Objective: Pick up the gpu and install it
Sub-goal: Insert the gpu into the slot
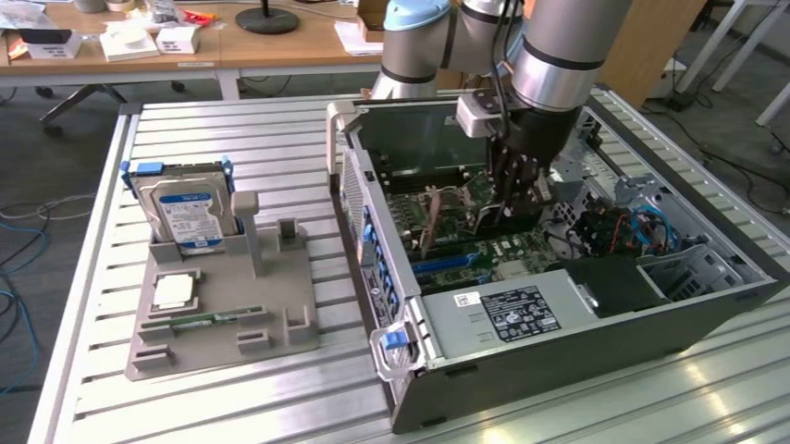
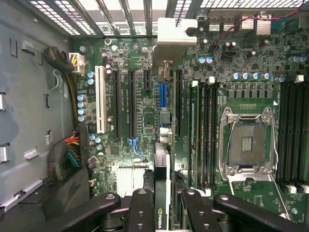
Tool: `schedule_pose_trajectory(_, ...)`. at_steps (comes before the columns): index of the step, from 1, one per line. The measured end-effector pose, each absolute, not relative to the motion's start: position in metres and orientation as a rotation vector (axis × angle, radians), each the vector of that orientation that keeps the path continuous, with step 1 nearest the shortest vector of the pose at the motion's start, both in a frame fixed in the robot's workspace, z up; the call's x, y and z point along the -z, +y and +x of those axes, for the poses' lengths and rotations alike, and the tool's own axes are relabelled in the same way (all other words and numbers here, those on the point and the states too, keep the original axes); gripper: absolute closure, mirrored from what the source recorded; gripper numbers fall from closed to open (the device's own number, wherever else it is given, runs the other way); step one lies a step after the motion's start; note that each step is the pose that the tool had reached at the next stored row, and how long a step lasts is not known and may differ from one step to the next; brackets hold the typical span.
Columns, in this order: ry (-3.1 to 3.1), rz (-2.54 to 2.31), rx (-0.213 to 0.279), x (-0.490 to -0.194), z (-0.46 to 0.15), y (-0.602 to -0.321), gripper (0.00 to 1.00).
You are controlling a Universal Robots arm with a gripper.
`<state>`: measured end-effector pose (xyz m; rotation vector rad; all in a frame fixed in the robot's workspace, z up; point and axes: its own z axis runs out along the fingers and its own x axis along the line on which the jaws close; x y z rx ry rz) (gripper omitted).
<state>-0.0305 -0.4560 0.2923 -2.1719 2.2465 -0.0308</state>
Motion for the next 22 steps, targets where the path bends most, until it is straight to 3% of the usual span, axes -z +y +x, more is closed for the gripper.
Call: schedule_pose_trajectory(22,2.247,-2.172,0.031,-0.289,-0.042,-0.456,0.74)
